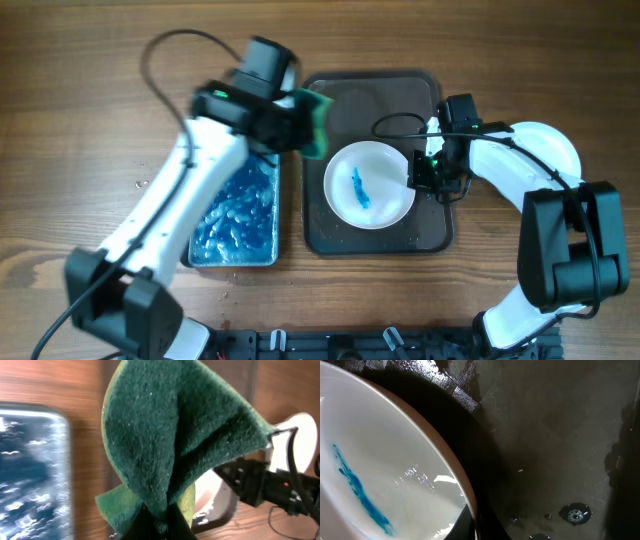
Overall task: Clean dirty plates on tray and stack at the side
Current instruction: 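Lift the sponge with the left gripper and move it to the plate, then scrub the plate held by the right gripper with the sponge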
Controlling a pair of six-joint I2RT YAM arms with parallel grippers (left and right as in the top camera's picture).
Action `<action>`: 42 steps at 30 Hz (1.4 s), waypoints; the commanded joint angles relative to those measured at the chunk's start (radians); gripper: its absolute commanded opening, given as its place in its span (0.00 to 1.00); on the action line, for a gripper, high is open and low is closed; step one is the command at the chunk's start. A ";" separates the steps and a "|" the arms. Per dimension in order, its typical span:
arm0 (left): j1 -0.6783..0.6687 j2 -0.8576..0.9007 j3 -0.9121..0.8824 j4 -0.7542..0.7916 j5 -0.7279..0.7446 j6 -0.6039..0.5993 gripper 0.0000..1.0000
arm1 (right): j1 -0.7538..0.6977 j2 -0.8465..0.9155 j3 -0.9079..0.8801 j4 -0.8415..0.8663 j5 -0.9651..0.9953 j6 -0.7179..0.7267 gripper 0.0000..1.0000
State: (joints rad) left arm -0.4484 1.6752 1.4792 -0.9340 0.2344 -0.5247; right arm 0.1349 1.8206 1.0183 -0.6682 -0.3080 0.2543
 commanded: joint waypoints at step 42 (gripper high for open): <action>-0.288 0.478 -0.055 0.372 0.339 -0.113 0.04 | 0.003 0.030 -0.011 -0.040 0.121 0.034 0.04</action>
State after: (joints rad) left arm -0.6998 2.1036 1.4288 -0.5488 0.4244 -0.6193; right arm 0.1421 1.8202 1.0237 -0.7029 -0.2985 0.2836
